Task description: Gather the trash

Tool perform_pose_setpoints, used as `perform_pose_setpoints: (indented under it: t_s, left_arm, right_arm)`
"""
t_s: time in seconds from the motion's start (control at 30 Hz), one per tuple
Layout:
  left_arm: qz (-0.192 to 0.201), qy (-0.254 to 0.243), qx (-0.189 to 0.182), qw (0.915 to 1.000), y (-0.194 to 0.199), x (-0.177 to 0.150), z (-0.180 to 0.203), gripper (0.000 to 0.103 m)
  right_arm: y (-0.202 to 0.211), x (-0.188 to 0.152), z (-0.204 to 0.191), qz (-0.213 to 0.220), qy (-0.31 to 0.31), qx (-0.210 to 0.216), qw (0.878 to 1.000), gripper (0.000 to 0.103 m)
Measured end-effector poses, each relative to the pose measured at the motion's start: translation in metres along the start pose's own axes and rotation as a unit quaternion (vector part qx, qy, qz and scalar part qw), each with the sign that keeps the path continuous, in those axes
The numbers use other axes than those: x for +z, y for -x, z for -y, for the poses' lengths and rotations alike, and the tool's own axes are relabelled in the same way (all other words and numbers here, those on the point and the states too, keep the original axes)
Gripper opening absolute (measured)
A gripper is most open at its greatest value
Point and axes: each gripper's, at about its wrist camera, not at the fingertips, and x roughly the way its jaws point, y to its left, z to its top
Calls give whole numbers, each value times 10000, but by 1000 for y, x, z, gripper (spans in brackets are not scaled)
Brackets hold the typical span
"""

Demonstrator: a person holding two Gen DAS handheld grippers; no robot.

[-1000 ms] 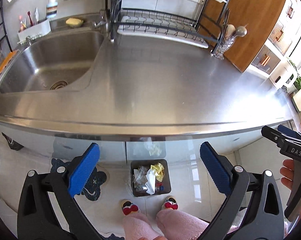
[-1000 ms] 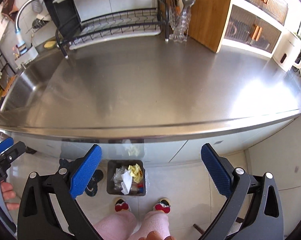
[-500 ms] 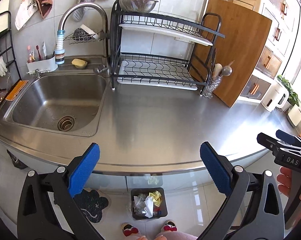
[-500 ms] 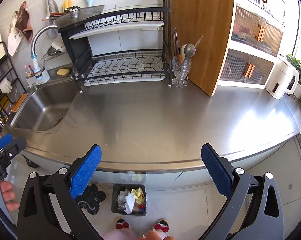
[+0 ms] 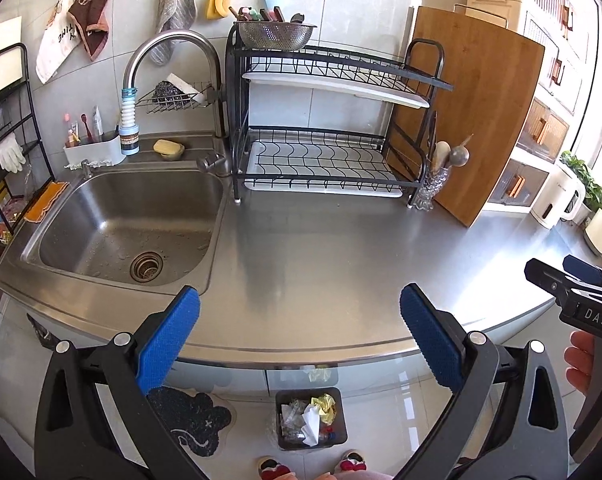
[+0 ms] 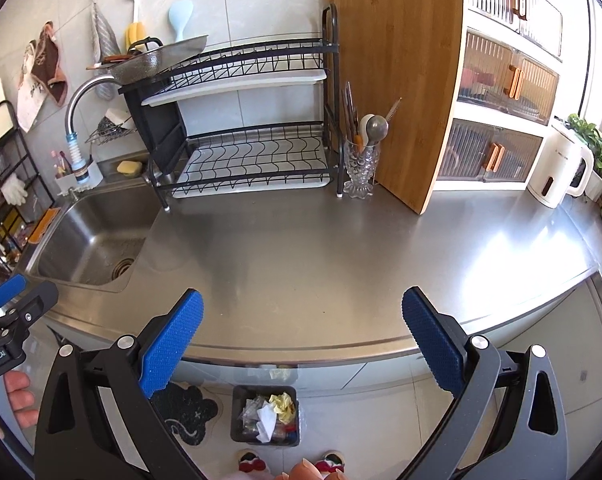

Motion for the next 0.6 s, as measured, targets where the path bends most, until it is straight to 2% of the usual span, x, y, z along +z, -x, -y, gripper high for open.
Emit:
perform_pose_setpoints:
  t_s: [0.6]
  left_arm:
    - [13,-65,92,9999,-7,7,6,95]
  right_arm:
    - [-5,7,5,57,4,-44,10000,100]
